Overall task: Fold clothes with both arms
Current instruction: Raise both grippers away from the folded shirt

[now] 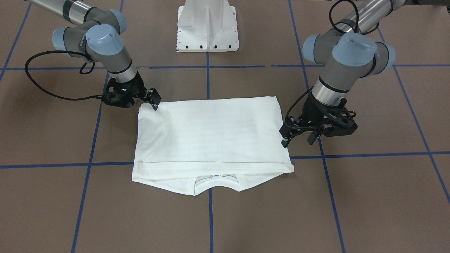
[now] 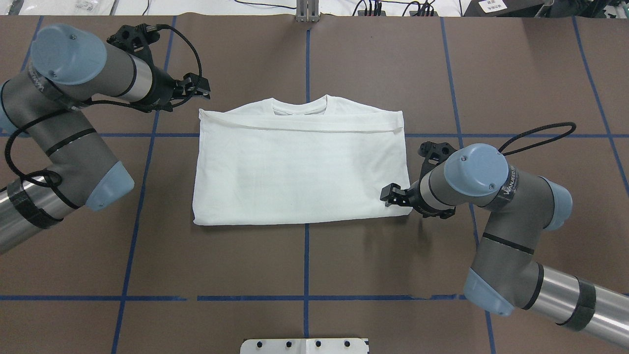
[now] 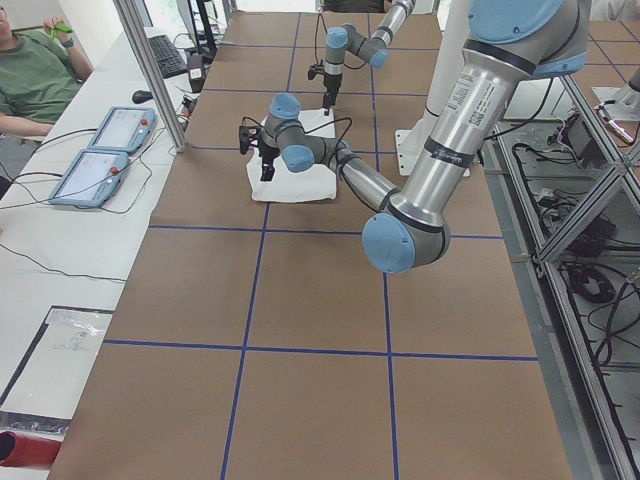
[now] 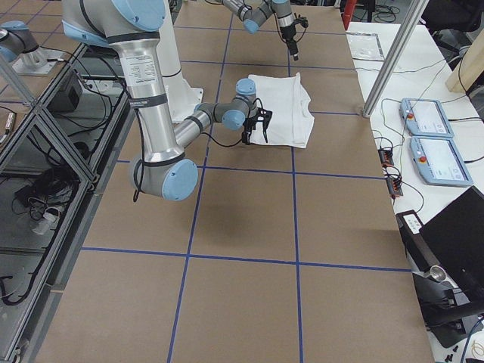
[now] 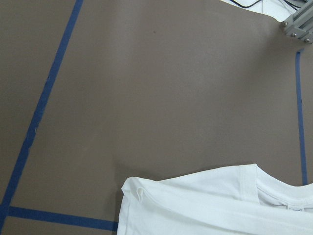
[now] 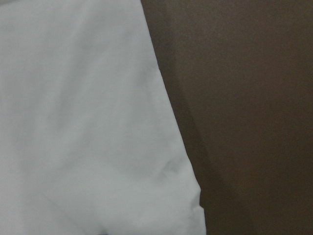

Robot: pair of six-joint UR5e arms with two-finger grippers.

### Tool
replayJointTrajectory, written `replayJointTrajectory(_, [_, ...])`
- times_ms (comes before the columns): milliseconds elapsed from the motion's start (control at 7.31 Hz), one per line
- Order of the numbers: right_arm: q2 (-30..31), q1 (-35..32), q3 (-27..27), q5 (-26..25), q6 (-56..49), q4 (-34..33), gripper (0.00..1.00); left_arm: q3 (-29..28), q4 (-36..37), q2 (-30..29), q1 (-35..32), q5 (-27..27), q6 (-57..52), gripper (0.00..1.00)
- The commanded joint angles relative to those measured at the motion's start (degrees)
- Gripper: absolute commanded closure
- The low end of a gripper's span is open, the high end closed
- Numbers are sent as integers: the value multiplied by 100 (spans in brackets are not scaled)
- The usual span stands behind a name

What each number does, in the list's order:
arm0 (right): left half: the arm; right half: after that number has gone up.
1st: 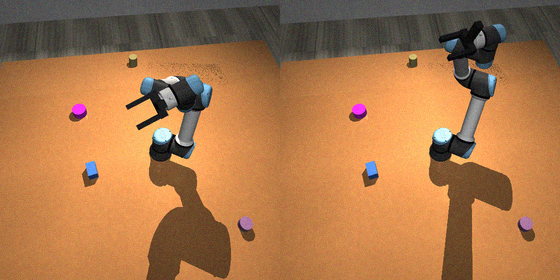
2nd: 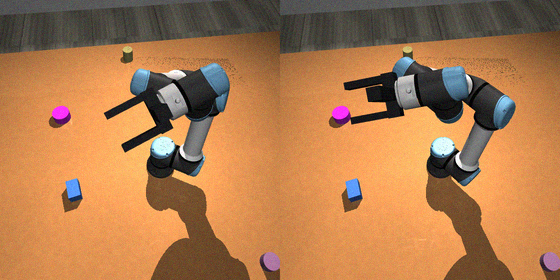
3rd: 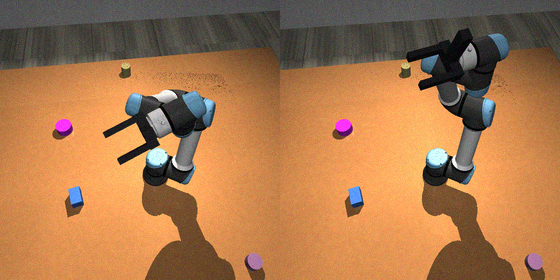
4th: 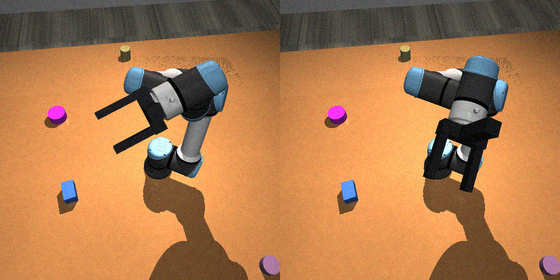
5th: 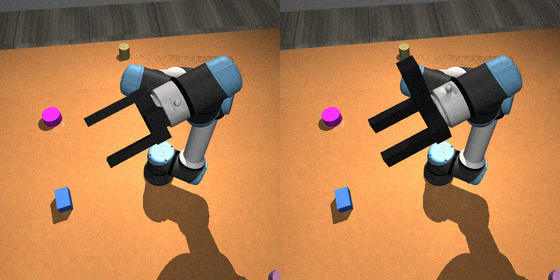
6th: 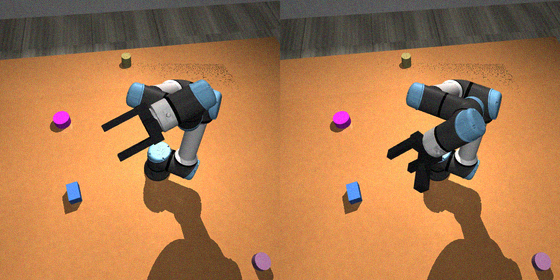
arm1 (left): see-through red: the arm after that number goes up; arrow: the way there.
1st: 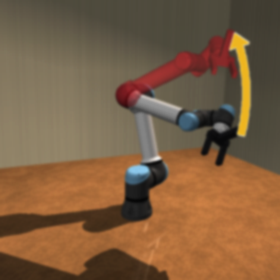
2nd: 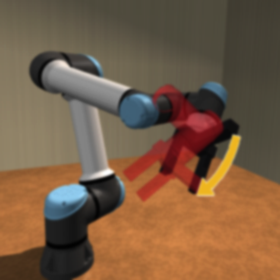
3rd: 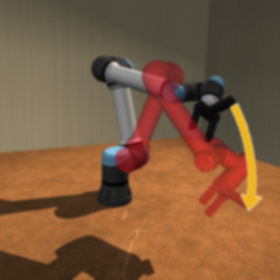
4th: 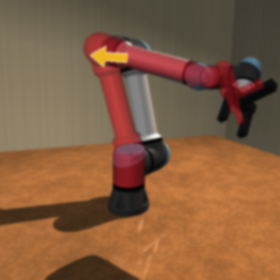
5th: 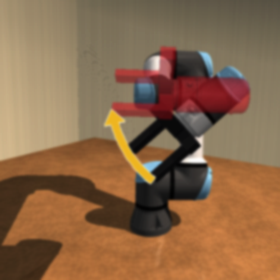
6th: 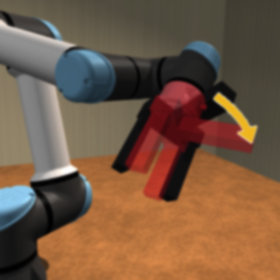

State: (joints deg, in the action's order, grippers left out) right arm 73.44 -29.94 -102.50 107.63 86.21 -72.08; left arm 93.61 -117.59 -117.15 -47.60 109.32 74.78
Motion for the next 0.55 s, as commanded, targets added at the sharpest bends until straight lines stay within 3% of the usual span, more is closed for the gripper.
replayJointTrajectory(0, [4, 15, 28, -5, 1, -8, 72, 8, 9, 8, -3, -16, -7, 0])
replayJointTrajectory(137, [13, 6, 11, 4, -8, -8, 100, 8, 9, 8, -3, -25, -7, 0])
replayJointTrajectory(410, [56, -11, -24, 56, 18, -34, 100, 8, 9, 8, 5, -25, -7, 0])
